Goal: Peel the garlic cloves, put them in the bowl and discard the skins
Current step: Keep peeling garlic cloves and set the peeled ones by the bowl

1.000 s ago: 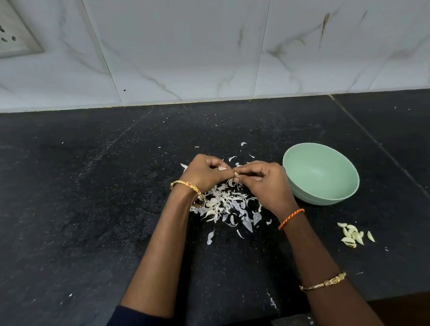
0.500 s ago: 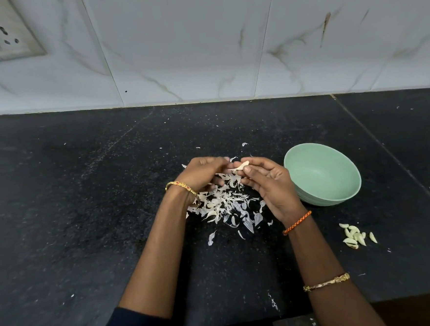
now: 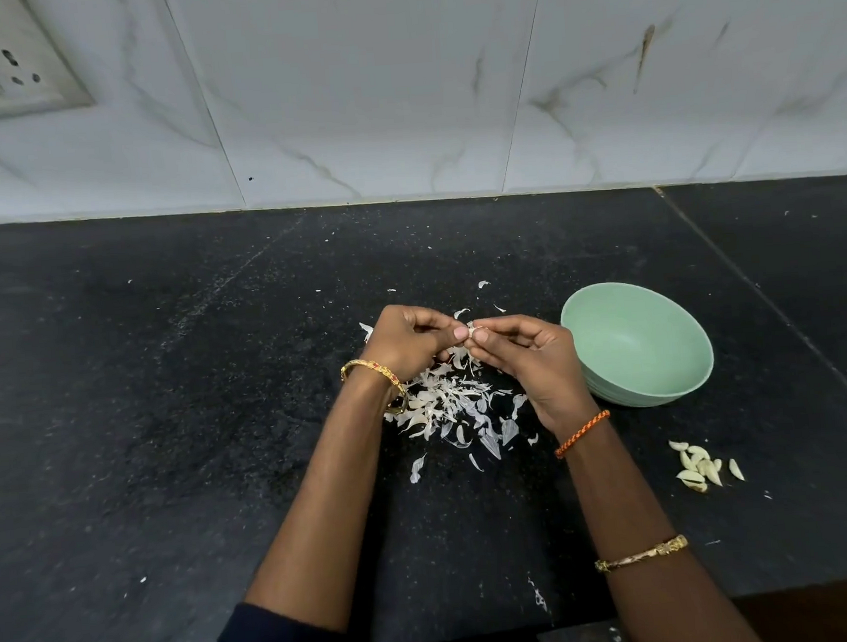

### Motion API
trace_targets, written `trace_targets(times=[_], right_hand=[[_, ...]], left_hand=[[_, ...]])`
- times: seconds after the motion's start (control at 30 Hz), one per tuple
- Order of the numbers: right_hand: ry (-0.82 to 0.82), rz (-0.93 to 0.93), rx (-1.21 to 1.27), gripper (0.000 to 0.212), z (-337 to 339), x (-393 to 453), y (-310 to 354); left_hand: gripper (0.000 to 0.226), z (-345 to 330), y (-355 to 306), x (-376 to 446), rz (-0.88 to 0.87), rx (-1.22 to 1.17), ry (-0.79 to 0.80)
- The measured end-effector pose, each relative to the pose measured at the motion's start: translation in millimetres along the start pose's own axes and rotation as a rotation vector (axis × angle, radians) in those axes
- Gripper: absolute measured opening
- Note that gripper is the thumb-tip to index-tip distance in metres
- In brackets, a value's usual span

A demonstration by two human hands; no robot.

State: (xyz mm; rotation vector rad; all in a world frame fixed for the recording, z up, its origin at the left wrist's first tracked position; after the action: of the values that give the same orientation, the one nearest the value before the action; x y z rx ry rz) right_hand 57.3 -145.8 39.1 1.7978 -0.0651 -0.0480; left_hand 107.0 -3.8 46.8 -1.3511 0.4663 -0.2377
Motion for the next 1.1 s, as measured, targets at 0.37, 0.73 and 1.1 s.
trace_targets(times=[0.37, 0.73, 1.1], right_hand=[[-0.076, -0.056, 0.012, 0.013, -0.8, 2.1, -5.9], [-0.272, 0.012, -0.153, 0.01, -7.2, 10.4, -3.8], [-0.179, -0.104, 0.096, 0.014, -10.6, 11.1, -15.1]], left_hand=[[0.004, 0.8, 4.3, 1.6, 0.032, 0.082, -0.123], [0.005, -1.9, -9.7, -4.5, -0.014, 0.203, -0.412], [0.005, 10.7, 11.2, 1.2, 0.15, -0.071, -0.3]])
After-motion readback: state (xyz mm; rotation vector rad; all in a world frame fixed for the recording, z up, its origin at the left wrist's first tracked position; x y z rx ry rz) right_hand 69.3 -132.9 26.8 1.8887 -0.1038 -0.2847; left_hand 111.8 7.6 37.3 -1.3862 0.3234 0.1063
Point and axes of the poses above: each hand's wrist, its own x-axis towards the middle knuckle, its own z-axis out of the back of the hand, y = z × x, the point moved 6 cm from there along x, towards the middle knuckle, and after that the axes turned 8 degrees about y, right-handed, at the moved point
